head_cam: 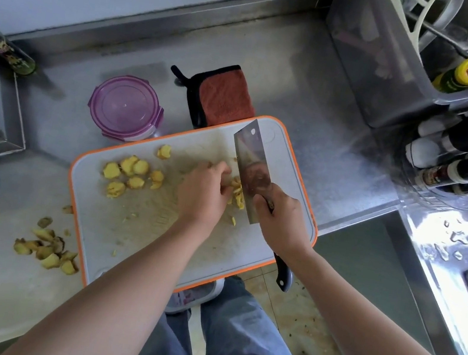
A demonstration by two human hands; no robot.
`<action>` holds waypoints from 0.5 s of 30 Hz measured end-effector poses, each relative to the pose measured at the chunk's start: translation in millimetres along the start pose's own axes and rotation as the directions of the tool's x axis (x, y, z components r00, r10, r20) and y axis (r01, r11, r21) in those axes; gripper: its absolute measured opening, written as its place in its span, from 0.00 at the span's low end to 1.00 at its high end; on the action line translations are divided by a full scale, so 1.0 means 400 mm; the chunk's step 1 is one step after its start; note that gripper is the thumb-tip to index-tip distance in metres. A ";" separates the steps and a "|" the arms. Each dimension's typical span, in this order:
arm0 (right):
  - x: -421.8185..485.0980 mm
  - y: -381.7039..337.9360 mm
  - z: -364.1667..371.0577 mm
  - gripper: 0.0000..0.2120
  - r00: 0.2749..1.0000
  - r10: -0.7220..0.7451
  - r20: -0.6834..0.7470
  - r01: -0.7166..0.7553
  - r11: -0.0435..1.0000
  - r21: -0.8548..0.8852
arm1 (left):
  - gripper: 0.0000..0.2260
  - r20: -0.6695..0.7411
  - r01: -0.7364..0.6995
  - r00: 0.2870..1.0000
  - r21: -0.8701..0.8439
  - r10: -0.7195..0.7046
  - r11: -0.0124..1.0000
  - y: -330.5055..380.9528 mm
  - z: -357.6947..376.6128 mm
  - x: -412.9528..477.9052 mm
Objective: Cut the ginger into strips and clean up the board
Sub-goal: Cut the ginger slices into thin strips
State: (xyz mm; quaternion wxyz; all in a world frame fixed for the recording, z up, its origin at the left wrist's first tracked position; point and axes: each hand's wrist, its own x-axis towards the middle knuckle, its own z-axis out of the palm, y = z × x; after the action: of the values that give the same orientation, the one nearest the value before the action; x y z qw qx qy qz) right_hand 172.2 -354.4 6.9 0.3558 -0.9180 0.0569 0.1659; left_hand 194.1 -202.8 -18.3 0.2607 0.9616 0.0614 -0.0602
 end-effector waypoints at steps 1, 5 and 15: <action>0.001 0.000 0.000 0.09 1.000 0.004 -0.005 -0.004 1.000 0.005 | 0.09 0.003 -0.025 1.000 0.016 0.025 1.000 -0.001 -0.002 -0.001; 0.003 0.001 -0.001 0.09 1.000 0.011 -0.021 -0.011 1.000 0.008 | 0.06 0.006 -0.091 0.996 0.126 0.091 0.988 0.007 -0.008 0.005; 0.005 -0.014 0.000 0.08 1.000 -0.015 0.013 0.014 0.999 0.049 | 0.05 0.019 -0.335 0.940 0.232 0.341 0.913 -0.056 -0.031 -0.004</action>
State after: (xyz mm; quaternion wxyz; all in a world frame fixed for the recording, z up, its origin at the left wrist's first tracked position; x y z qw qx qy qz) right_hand 175.4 -350.1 9.7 0.3796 -0.9083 0.0521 0.1679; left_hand 190.3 -177.5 -18.4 0.1526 0.9821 -0.1103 -0.0106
